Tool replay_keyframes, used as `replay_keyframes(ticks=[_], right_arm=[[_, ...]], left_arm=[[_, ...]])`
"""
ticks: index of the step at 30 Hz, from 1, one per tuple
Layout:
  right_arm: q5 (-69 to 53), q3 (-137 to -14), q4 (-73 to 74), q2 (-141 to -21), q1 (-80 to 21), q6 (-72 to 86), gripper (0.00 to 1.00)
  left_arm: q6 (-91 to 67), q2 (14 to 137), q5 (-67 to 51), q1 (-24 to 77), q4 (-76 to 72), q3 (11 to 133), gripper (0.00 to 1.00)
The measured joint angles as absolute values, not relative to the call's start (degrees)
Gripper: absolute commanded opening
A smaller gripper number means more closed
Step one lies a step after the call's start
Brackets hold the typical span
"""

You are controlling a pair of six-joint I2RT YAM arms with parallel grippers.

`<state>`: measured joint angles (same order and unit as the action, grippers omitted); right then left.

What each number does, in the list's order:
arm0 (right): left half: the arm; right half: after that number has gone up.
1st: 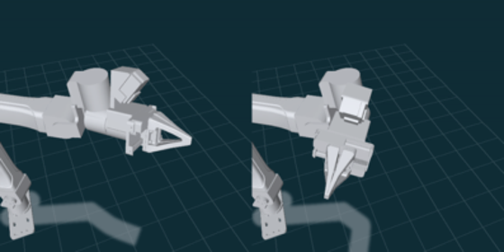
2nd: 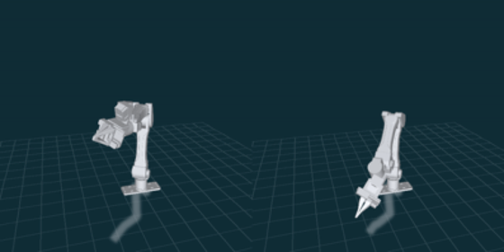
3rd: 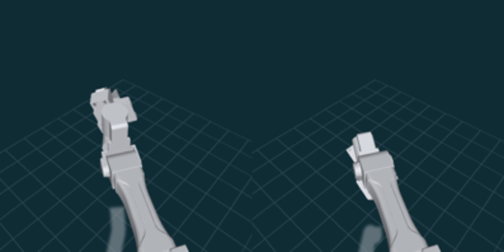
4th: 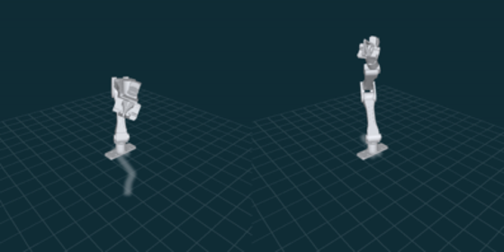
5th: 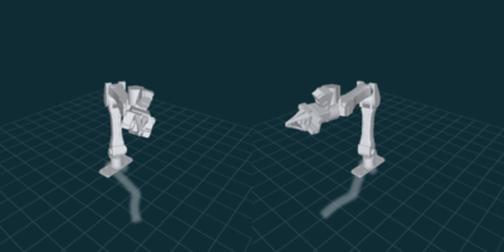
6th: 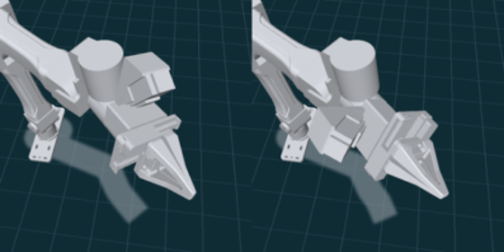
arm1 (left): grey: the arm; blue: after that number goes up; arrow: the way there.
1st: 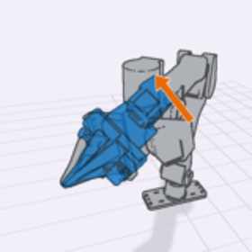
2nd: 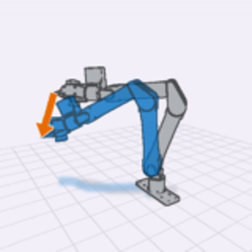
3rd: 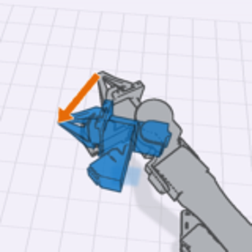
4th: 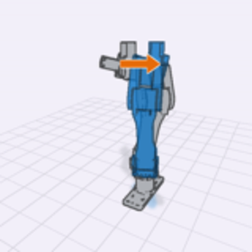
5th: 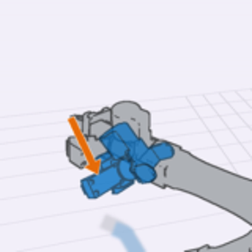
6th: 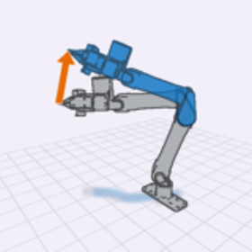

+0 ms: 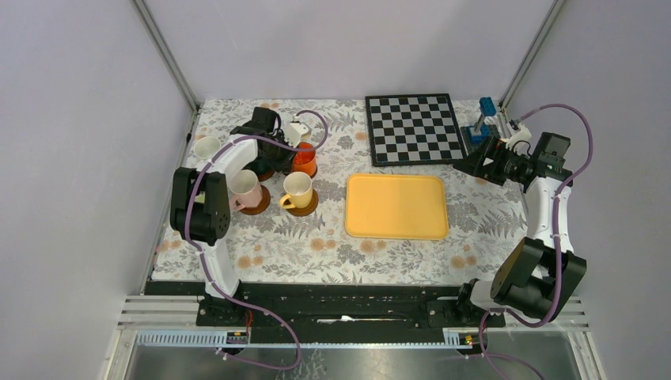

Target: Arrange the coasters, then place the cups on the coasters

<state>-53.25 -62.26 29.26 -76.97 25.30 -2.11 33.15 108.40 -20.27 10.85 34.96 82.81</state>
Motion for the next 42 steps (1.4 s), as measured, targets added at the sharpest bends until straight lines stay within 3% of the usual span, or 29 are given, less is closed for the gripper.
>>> replay_keyframes(ticks=[7, 16, 26, 33, 42], right_arm=[[-53.25, -62.26, 29.28, -76.99, 25.30, -2.11, 1.00], [-53.28, -62.26, 29.28, -76.99, 25.30, -2.11, 0.99], [-53.28, -62.26, 29.28, -76.99, 25.32, -2.13, 1.00], [-53.28, -62.26, 29.28, -76.99, 25.30, -2.13, 1.00], [-53.28, -62.26, 29.28, -76.99, 25.32, -2.13, 1.00]], left_arm=[[33.19, 108.40, -20.21, 10.85, 34.89, 82.81, 0.29], [33.23, 108.40, -20.27, 10.85, 34.48, 82.81, 0.42], [33.93, 108.38, -20.23, 10.85, 34.57, 82.81, 0.46], [34.81, 108.16, -19.73, 10.76, 35.46, 82.81, 0.57], [36.16, 105.06, -19.42, 10.39, 37.78, 82.81, 0.59]])
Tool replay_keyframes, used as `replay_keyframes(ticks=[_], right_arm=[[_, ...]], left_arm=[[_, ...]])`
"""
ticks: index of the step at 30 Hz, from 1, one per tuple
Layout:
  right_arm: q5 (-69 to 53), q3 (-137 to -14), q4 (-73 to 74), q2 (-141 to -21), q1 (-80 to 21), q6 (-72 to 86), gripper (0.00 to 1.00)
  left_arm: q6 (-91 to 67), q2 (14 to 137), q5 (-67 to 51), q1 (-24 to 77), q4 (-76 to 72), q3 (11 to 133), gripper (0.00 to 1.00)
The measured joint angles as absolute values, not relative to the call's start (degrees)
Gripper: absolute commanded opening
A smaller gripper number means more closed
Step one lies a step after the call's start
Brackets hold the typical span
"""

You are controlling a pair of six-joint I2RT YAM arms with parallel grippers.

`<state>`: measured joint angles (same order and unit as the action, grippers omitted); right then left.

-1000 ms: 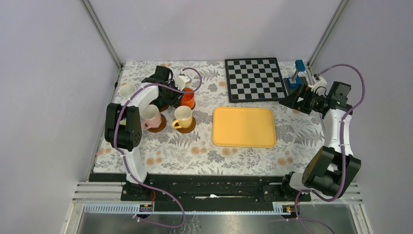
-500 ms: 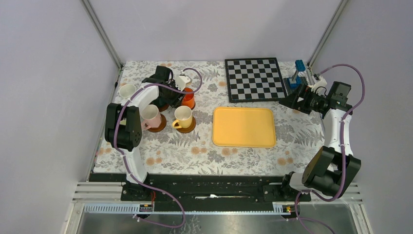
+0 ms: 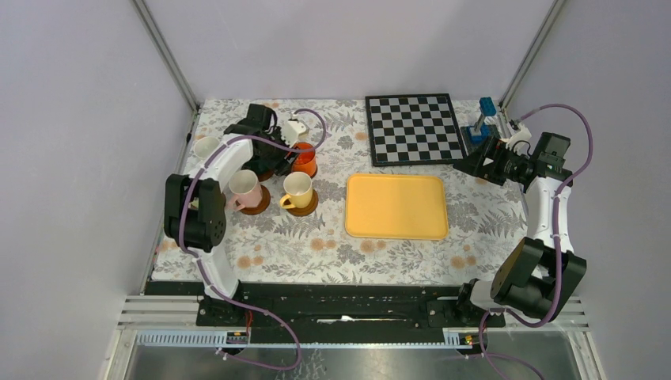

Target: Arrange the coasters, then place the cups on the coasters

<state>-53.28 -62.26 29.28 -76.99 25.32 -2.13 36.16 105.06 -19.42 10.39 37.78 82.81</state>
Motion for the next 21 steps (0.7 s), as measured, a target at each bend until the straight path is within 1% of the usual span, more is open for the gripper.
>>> replay_keyframes(ticks=[9, 15, 21], right_arm=[[-53.25, -62.26, 29.28, -76.99, 25.30, -2.31, 1.00], [-53.08, -62.19, 29.93, -76.99, 25.32, -4.08, 1.00], [-51.27, -62.70, 34.11, -77.60, 25.32, -10.41, 1.00]], left_arm=[[38.24, 103.48, -19.46, 9.58, 42.59, 84.71, 0.60], [39.03, 101.75, -19.49, 8.69, 47.13, 91.31, 0.60], [38.44, 99.57, -20.16, 8.49, 49.47, 97.76, 0.59]])
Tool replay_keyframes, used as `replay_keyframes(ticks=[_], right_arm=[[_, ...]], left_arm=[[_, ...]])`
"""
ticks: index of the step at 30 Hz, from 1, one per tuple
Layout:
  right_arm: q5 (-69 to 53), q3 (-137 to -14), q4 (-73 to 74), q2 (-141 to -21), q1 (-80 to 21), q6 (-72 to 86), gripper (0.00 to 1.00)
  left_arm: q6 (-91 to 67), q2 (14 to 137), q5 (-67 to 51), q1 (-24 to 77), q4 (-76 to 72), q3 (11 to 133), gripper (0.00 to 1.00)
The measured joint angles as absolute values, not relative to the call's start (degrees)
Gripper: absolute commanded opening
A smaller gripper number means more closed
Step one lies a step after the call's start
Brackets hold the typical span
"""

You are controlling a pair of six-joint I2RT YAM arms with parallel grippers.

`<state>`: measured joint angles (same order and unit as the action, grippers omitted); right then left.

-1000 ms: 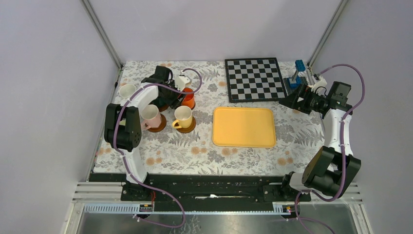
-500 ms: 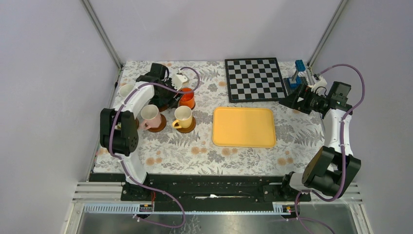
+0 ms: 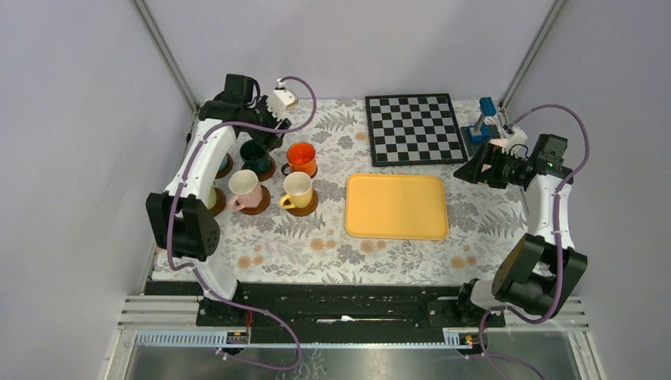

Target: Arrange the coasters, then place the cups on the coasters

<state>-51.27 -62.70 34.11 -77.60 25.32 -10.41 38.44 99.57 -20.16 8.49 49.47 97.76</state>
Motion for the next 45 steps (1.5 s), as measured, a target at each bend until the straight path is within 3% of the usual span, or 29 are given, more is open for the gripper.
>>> replay_keyframes(ticks=[6, 19, 31, 45], right_arm=[[-46.61, -65.19, 38.85, -82.48, 25.30, -18.22, 0.96], [-41.93, -69.04, 40.51, -95.39, 23.22, -22.52, 0.79], [-37.06, -69.80, 35.14, -102.54, 14.24, -20.14, 0.69], [-34.52, -69.43, 33.01, -106.80, 11.77, -20.29, 0.48]], left_arm=[[36.53, 98.74, -19.33, 13.87, 51.35, 101.01, 0.58], [30.00, 99.24, -16.60, 48.62, 44.45, 85.82, 0.56], [26.26, 112.27, -13.34, 48.62, 35.79, 87.85, 0.58], [24.12, 112.07, -13.41, 53.12, 30.11, 78.50, 0.58]])
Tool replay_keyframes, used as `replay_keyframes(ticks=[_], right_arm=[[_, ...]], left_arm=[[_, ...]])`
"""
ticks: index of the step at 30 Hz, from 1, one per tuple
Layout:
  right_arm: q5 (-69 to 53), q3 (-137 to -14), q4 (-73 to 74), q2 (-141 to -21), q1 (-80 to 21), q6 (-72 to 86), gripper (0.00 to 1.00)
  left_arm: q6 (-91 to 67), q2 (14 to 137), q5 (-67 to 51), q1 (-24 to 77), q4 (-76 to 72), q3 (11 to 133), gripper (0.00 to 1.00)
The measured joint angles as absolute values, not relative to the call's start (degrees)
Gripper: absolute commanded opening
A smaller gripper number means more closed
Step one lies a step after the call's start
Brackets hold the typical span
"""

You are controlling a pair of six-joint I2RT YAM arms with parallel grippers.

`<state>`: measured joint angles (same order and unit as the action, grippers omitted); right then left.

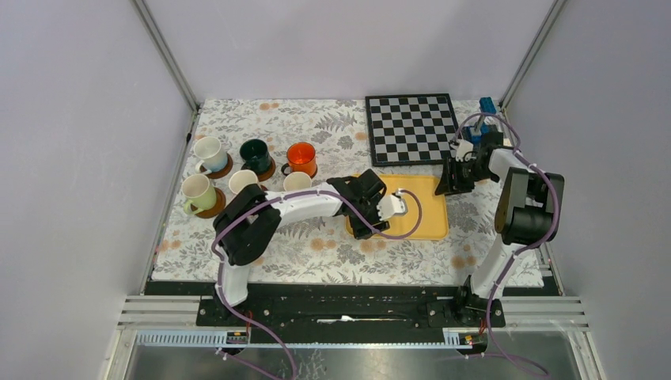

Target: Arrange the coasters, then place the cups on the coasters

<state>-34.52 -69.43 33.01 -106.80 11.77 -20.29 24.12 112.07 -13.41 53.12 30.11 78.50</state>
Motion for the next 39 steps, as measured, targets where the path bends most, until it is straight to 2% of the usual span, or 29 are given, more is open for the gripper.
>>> replay_keyframes(ticks=[9, 23, 34, 39], right_arm=[[-32.56, -69.58, 30.26, -110.26, 9.41, -19.66, 0.40], [-32.56, -76.31, 28.88, -115.28, 7.75, -16.60, 0.38], [-32.36, -80.86, 28.53, -118.26, 5.76, -15.57, 0.41], [-32.32, -81.69, 28.62, -118.61, 5.50, -15.40, 0.53]], left_arm=[[22.63, 111.70, -12.58, 55.00, 27.05, 75.26, 0.55], [22.02, 112.38, -13.08, 48.14, 26.02, 76.05, 0.51], [21.96, 112.60, -13.19, 47.42, 26.00, 76.16, 0.52], [21.85, 112.60, -13.17, 47.24, 26.06, 76.36, 0.56]])
